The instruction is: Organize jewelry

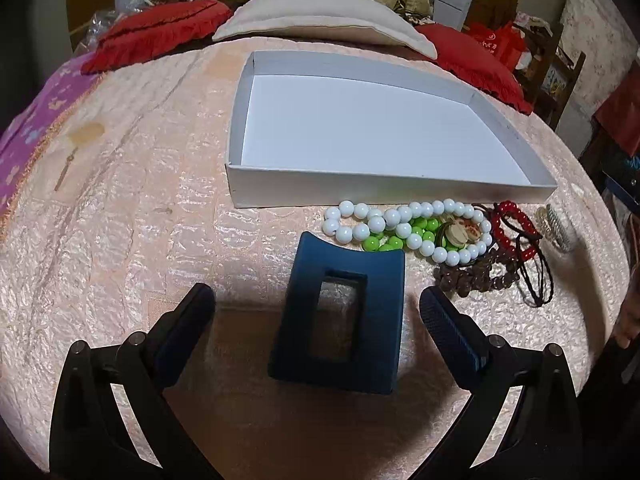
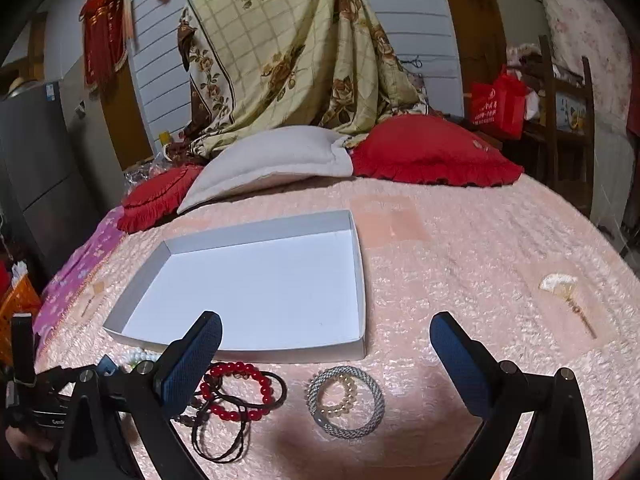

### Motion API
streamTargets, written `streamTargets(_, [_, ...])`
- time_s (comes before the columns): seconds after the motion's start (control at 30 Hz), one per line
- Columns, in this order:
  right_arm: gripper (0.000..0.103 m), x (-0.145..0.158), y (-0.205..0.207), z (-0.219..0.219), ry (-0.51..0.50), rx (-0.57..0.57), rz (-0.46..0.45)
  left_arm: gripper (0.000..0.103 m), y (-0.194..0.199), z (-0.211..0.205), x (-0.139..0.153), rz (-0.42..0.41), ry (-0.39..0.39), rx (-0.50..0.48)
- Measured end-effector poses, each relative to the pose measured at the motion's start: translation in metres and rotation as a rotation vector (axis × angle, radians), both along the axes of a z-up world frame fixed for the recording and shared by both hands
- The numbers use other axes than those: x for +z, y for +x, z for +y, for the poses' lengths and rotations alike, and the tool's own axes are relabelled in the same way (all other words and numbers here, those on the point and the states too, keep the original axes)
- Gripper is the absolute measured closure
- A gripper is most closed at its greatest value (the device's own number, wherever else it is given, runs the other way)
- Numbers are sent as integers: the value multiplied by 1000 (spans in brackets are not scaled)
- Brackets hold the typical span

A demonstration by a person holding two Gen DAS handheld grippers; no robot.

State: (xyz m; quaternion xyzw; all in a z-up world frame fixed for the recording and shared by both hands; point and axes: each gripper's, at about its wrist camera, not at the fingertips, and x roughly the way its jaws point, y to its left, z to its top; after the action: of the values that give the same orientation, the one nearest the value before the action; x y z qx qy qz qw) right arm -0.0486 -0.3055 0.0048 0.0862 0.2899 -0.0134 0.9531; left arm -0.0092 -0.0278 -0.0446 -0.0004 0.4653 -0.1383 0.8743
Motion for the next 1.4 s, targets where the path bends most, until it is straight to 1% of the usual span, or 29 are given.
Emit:
streamTargets(0.07, [0,-1,0,2,-20,-1,8,3,-2,-1,2,-7,-22,-16])
streamTargets(0.1, [0,0,-1,2,-20,6,5,9,-4,-3,5,-13,-45,-38])
streamTargets(0.13, [0,0,-3,2,-24,8,-3,15,-5,-4,7,-24,-42,-49])
streamTargets(0.17, [0,0,-4,2,-33,5,-9,17,-6,-6,9,-35,-30,-55])
streamTargets(0.2, [0,0,-5,1,-37,1,-12,22,-7,-7,10,-44,-18,-58])
streamTargets(0.27, [0,-1,-6,0,-40,0,-22,29,-6,-6,8,-28,-21,-56])
streamTargets(0.3, [0,-1,-6,0,-45,-5,-19,36,-5,-5,7,-19,-23,-53])
streamTargets(0.33, [0,-2,-7,-1,-48,-5,-15,39,-5,-4,6,-16,-22,-50])
streamTargets(0.4, [0,-3,-9,-3,-45,-7,-18,41,-7,-4,7,-22,-19,-51])
streamTargets(0.43, [0,-2,-11,-4,-47,-9,-21,47,-8,-4,7,-25,-19,-54])
streamTargets(0.5, [0,-3,-13,-6,-49,-6,-19,56,-10,-5,7,-29,-17,-60])
streamTargets(0.63, [0,-14,-22,-12,-55,24,32,56,-12,-4,9,-36,-25,-55])
streamTargets(0.73, [0,-28,-29,-16,-70,79,91,56,-15,-1,14,-53,-38,-40])
streamTargets(0.83, [8,-39,-29,-20,-71,97,132,56,-18,0,20,-83,-49,-31])
streamTargets(0.9, [13,-43,-25,-21,-46,110,152,56,-20,2,23,-102,-54,-26])
streamTargets(0.97, [26,-45,-20,-18,-32,132,162,56,-20,3,25,-114,-56,-22])
streamTargets(1.0, [29,-45,-17,-16,-32,141,166,56,-19,4,25,-115,-59,-20])
streamTargets(1.03, [38,-46,-14,-13,-34,153,169,56,-19,5,25,-115,-61,-18])
streamTargets(1.07, [49,-47,-11,-8,-31,174,173,56,-18,6,26,-115,-62,-13])
streamTargets(1.13, [57,-49,-5,1,-28,223,180,56,-17,8,26,-112,-65,-5])
streamTargets(1.23, [60,-51,0,13,-65,254,179,56,-17,8,25,-107,-66,-2])
streamTargets(1.27, [65,-52,2,16,-77,263,177,56,-17,8,25,-107,-66,-3])
streamTargets(1.37, [74,-57,9,22,-69,290,200,56,-18,7,25,-107,-64,-8])
streamTargets(1.4, [75,-60,12,24,-71,299,212,56,-18,6,25,-106,-64,-10])
